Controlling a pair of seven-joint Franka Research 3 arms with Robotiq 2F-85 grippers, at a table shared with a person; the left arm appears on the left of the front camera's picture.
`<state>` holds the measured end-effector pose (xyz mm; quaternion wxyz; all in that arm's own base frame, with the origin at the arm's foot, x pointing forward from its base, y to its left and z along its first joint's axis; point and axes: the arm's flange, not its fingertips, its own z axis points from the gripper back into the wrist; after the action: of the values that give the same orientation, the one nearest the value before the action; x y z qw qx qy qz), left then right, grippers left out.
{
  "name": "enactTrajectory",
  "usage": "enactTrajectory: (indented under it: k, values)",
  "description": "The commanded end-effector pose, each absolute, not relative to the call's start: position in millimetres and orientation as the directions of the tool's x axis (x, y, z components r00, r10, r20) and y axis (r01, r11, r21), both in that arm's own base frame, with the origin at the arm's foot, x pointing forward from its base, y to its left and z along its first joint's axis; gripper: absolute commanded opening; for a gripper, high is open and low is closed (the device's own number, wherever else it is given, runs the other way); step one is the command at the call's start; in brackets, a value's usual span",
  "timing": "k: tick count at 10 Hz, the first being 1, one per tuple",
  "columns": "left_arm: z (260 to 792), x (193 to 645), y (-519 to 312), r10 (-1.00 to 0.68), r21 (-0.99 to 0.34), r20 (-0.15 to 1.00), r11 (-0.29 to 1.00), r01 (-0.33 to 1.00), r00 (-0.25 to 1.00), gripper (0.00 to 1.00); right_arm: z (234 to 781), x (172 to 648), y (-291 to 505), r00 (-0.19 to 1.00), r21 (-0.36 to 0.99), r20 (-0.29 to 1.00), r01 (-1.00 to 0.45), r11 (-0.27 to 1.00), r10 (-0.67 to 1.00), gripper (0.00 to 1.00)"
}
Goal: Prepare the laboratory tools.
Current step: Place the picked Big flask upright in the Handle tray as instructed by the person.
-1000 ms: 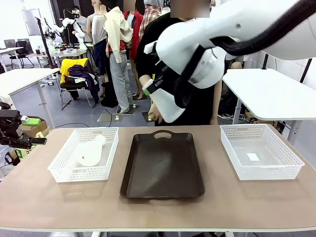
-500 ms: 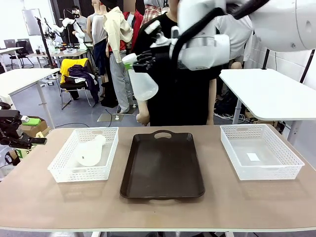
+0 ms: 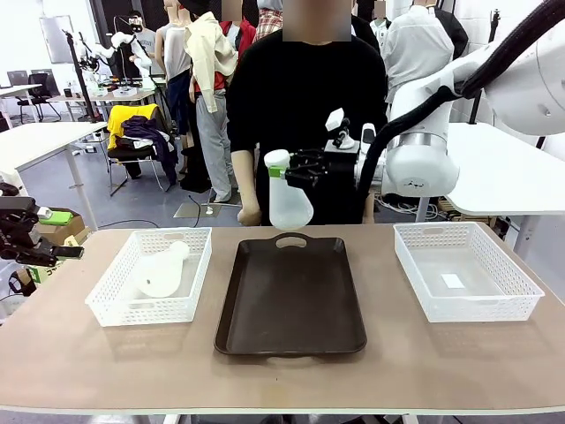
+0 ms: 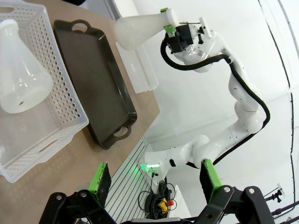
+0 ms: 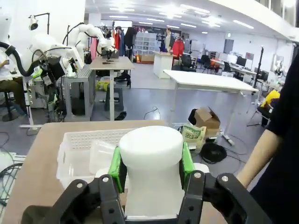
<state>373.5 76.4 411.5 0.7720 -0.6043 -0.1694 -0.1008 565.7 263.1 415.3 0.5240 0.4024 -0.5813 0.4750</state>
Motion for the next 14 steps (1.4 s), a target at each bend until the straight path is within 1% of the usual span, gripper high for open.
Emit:
enactTrajectory:
  k: [1,3,4,6,8,11,14]
  values:
    - [413,374,77,0.061,-0.900,0.391,0.235,0.368,0.918,1.00,429,577,270,-0.176,-0.171,0.984,-0.959,0.225,-0.002,0.00]
    - [413,374,77,0.061,-0.900,0.391,0.235,0.368,0.918,1.00,429,577,270,-0.176,-0.171,0.984,-0.959,0.225,-0.002,0.00]
    - [413,374,77,0.061,-0.900,0.391,0.235,0.368,0.918,1.00,426,571,266,-0.155,-0.157,0.988,-0.962,0.222,0.026,0.00]
    - [413,374,77,0.061,-0.900,0.391,0.235,0.368,0.918,1.00,391,583,272,-0.069,-0.055,0.991,-0.991,0.124,-0.113,0.00]
    - [413,374,77,0.061,-0.900,0.391,0.235,0.368,0.918,1.00,361,584,280,-0.022,-0.009,0.990,-0.996,0.087,-0.139,0.00]
    - [413,374,77,0.061,-0.900,0.391,0.235,0.368,0.918,1.00,328,582,288,0.020,0.028,0.993,-0.998,0.062,-0.118,0.00]
    - [413,374,77,0.061,-0.900,0.391,0.235,0.368,0.918,1.00,309,584,291,0.059,0.063,0.995,-0.996,0.058,-0.083,0.00]
